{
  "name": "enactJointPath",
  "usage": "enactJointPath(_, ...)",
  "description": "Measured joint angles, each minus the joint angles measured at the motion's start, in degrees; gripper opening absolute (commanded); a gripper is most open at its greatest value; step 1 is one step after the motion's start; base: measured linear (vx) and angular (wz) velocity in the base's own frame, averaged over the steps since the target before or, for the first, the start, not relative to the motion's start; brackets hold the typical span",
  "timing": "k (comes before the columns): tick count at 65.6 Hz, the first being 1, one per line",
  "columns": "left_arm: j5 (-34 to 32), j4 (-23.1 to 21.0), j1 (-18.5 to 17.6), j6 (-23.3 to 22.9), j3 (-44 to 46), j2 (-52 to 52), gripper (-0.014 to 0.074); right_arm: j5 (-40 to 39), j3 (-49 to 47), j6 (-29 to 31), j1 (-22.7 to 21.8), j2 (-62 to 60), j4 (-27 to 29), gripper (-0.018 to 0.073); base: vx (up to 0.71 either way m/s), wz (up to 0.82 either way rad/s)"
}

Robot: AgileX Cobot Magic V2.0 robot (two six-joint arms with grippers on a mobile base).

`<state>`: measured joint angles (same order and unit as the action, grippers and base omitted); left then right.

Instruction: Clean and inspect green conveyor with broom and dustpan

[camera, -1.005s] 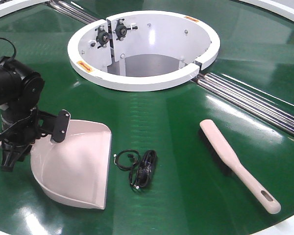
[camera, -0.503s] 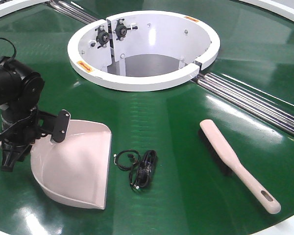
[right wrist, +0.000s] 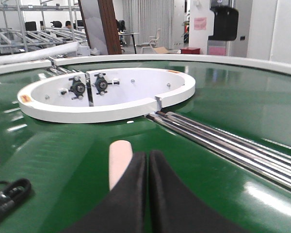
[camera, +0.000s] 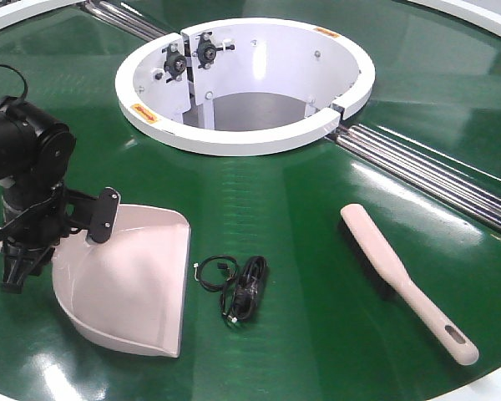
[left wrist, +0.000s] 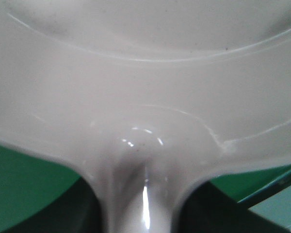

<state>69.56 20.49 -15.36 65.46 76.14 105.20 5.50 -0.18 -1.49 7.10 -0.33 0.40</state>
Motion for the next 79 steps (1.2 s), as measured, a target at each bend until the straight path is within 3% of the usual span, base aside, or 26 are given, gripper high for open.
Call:
enactJointPath(12, 0.0, 0.0, 0.0, -0.04, 0.0, 0.0, -0.0006, 2.48, -7.97, -0.22, 0.0, 9.75, 2.16, -0.0008, 0.0, 0.0)
enactJointPath(29, 0.0, 0.0, 0.0, -0.04, 0.0, 0.0, -0.0006, 16.83, -21.65, -0.16, 0.0, 29.3, 3.01, -0.0008, 0.0, 0.0)
enactJointPath(50, 0.0, -0.05, 0.0, -0.04, 0.0, 0.0, -0.0006, 17.49, -25.02, -0.79, 0.0, 41.06, 5.84, 0.0019, 0.0, 0.0)
enactJointPath(59, 0.0, -0.05, 0.0, -0.04, 0.0, 0.0, -0.0006, 24.09, -30.05, 4.11, 0.0, 44.95, 5.35, 0.0119, 0.0, 0.0)
enactJointPath(79, 0.0, -0.05, 0.0, -0.06, 0.0, 0.0, -0.0006, 38.54, -42.27, 8.12, 0.0, 55.31, 5.24, 0.0477, 0.0, 0.0)
